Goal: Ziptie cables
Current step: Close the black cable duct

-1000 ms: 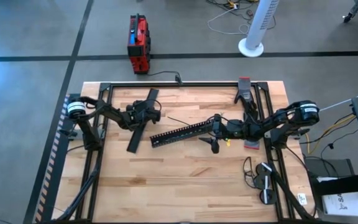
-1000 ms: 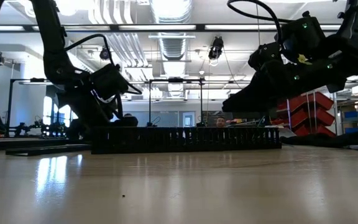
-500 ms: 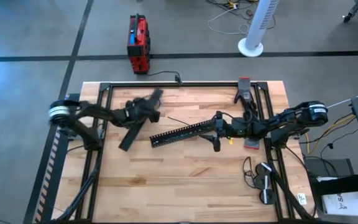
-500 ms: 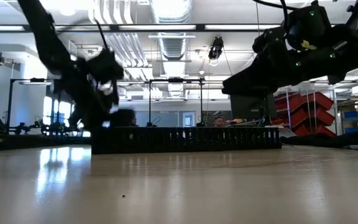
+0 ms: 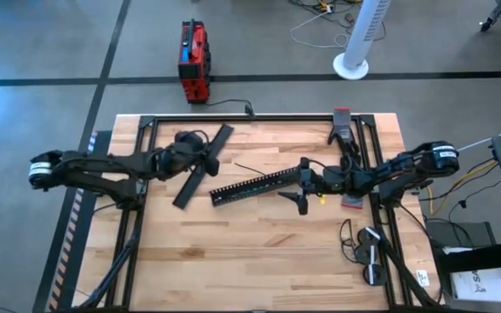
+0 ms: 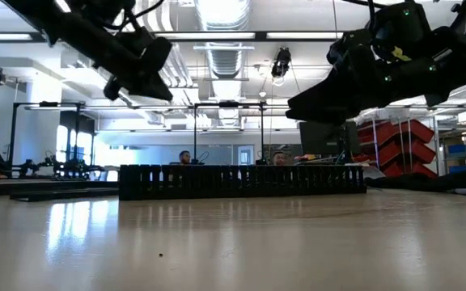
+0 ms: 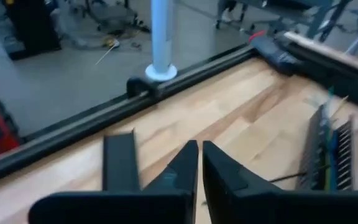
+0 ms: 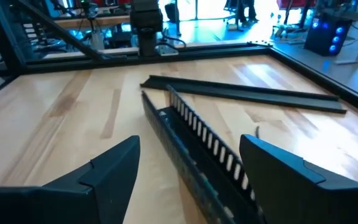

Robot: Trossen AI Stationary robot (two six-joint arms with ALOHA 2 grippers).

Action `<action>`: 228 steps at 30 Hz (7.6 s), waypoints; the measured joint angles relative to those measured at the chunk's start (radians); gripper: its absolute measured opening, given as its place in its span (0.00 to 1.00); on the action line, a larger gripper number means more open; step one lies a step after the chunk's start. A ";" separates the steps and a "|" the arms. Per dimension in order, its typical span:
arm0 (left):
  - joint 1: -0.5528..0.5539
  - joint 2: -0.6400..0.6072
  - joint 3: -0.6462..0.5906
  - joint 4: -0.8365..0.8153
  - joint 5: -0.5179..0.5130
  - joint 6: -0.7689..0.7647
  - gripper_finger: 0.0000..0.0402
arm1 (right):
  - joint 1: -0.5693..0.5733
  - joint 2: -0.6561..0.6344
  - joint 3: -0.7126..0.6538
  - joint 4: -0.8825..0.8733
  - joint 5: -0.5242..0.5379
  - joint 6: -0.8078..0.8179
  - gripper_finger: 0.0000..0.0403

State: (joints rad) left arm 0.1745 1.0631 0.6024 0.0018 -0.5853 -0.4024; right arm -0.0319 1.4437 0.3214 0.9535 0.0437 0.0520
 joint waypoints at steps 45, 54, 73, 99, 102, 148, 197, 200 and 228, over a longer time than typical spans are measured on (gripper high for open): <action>0.228 0.827 -0.171 0.740 -0.016 -0.045 0.77 | 0.013 0.001 0.001 -0.057 0.009 0.002 0.69; 0.210 0.838 -0.172 0.741 -0.023 -0.032 0.69 | 0.012 0.001 0.001 -0.049 0.009 -0.001 0.67; 0.209 0.784 -0.174 0.724 -0.017 -0.001 0.51 | 0.012 0.001 0.001 -0.041 0.011 0.000 0.67; -0.070 0.092 -0.177 0.689 0.084 0.183 0.51 | 0.044 0.001 0.062 0.124 0.025 -0.081 0.69; -0.125 0.082 -0.176 0.855 0.112 0.238 0.51 | 0.058 0.014 0.072 0.236 0.016 -0.092 0.68; -0.355 0.534 0.293 1.150 0.385 0.574 0.51 | 0.097 0.004 0.362 0.405 -0.213 -0.123 0.61; -0.386 0.325 0.299 0.263 0.179 0.418 0.93 | 0.091 -0.285 0.517 -0.631 -0.072 -0.303 0.53; -0.395 0.329 0.299 0.148 0.145 0.349 0.91 | 0.091 -0.322 0.631 -0.932 -0.041 -0.312 0.53; -0.114 0.728 0.369 0.246 0.292 0.367 0.89 | 0.090 -0.232 1.122 -1.876 0.256 -0.393 0.53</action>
State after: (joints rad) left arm 0.0610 1.7911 0.9713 0.2480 -0.2933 -0.0351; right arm 0.0582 1.2118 1.4436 -0.9226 0.2996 -0.3405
